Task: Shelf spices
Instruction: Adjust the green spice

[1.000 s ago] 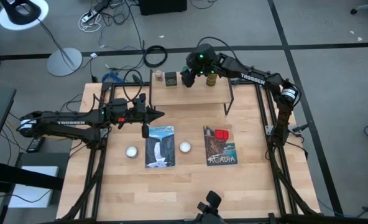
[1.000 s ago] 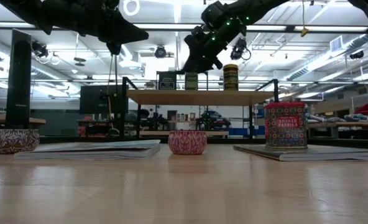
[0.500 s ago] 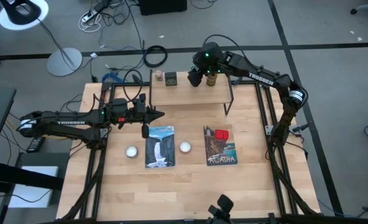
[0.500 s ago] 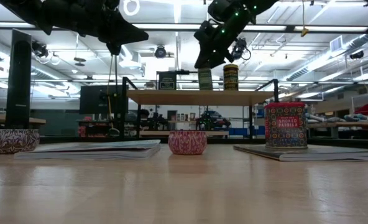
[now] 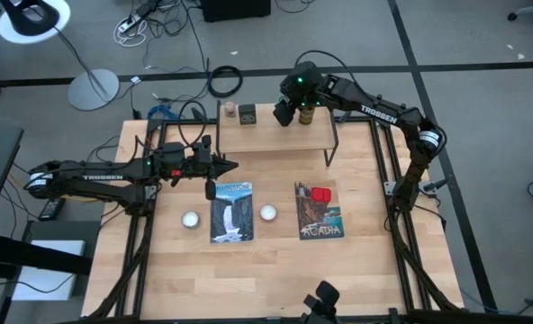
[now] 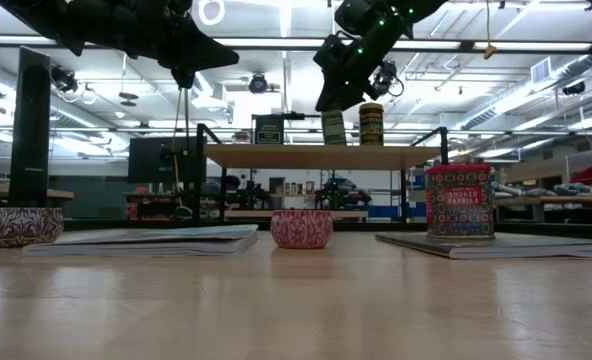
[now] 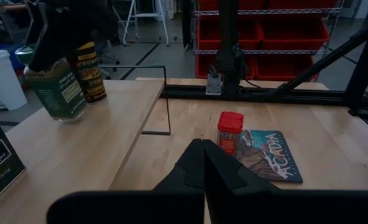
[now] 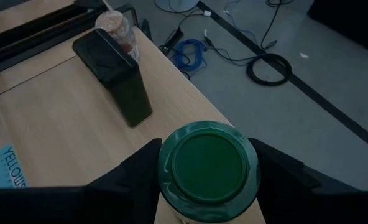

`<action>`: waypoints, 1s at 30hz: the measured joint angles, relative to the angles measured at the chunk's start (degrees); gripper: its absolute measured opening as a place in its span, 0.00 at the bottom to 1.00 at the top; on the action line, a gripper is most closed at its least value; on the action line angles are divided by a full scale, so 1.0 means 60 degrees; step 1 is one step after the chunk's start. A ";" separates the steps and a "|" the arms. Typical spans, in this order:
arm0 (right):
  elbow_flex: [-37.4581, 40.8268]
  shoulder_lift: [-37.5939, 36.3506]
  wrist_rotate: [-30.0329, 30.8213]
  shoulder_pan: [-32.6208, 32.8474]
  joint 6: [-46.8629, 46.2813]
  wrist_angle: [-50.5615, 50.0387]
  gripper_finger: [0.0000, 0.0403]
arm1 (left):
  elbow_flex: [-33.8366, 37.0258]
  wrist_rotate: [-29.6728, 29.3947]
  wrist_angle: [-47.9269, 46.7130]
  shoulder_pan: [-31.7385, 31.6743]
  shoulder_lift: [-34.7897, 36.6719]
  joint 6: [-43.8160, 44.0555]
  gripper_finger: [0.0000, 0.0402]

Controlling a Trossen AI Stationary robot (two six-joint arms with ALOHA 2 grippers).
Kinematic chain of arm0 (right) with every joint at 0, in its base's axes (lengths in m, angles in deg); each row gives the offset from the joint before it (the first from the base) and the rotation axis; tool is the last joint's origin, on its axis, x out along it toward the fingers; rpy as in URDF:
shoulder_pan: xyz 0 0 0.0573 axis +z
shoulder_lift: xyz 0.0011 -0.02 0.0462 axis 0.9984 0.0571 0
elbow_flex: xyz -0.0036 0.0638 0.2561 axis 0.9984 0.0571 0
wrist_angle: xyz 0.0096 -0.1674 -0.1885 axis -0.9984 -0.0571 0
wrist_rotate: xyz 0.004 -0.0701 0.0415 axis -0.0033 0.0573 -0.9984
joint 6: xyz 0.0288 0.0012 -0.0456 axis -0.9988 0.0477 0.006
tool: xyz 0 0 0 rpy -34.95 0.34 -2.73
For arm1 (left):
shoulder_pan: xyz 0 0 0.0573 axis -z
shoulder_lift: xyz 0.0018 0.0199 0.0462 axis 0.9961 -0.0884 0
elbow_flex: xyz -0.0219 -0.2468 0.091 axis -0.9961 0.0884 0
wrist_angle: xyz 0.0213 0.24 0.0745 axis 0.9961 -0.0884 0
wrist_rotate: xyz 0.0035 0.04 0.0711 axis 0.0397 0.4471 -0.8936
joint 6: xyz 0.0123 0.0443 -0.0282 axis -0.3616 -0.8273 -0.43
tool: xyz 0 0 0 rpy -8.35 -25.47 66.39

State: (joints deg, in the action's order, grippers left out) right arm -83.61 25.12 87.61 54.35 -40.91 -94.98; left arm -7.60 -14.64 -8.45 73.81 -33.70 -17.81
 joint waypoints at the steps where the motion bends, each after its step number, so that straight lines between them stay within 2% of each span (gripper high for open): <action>1: 0.0000 0.0000 -0.0002 0.0000 0.0042 0.0007 0.51 | 0.0000 0.0000 0.0000 0.0000 0.0000 0.0000 0.00; 7: 0.0000 0.0000 -0.0034 0.0007 0.0151 0.0020 0.58 | 0.0000 0.0000 0.0004 0.0000 0.0000 0.0000 0.00; 17: 0.0000 0.0000 -0.0060 0.0028 0.0388 0.0101 0.53 | 0.0000 0.0000 0.0000 -0.0002 0.0000 0.0000 0.00; 24: -0.0004 -0.0034 -0.0046 0.0215 0.0584 0.0865 0.62 | 0.0000 0.0000 0.0000 -0.0002 0.0000 0.0000 0.00; 30: -0.0011 -0.0158 -0.0015 0.0277 0.0632 0.1008 0.63 | 0.0001 0.0001 -0.0007 0.0000 0.0000 -0.0004 0.00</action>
State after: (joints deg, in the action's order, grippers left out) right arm -83.68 24.16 87.52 56.01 -37.12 -88.93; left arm -7.59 -14.63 -8.49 73.81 -33.70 -17.83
